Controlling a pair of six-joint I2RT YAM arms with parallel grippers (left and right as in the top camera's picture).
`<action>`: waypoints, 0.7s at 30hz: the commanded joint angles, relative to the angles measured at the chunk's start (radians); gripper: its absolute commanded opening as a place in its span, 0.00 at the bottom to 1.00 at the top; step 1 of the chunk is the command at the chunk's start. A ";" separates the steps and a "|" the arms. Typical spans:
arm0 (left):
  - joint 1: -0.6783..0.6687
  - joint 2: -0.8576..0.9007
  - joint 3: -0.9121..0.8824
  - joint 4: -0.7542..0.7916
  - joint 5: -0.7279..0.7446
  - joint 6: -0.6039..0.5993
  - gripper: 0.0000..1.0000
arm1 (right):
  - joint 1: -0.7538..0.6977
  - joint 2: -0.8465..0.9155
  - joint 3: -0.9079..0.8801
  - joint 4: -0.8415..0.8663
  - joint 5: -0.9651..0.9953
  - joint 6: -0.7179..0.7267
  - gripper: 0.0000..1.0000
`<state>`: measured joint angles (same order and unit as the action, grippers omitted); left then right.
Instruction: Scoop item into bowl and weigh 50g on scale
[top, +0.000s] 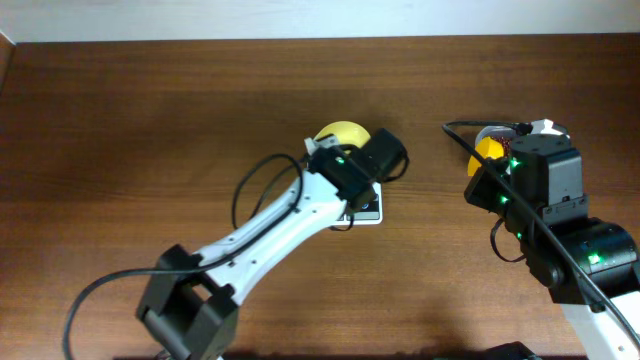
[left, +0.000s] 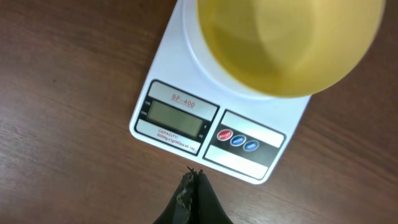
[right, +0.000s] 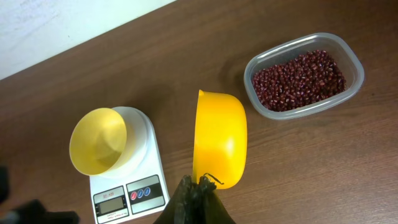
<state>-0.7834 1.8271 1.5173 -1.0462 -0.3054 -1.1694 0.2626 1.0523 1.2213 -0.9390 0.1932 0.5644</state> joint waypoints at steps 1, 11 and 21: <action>-0.026 0.055 0.006 0.035 -0.058 -0.032 0.00 | 0.005 -0.012 0.026 0.000 -0.002 -0.008 0.04; -0.027 0.069 0.006 0.043 -0.058 -0.080 0.00 | 0.005 -0.012 0.026 -0.002 0.026 -0.011 0.04; -0.027 0.138 0.006 0.051 -0.048 -0.144 0.00 | 0.004 -0.012 0.026 -0.003 0.178 -0.011 0.04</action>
<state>-0.8078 1.9167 1.5173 -0.9970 -0.3420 -1.2968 0.2626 1.0523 1.2213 -0.9413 0.3061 0.5636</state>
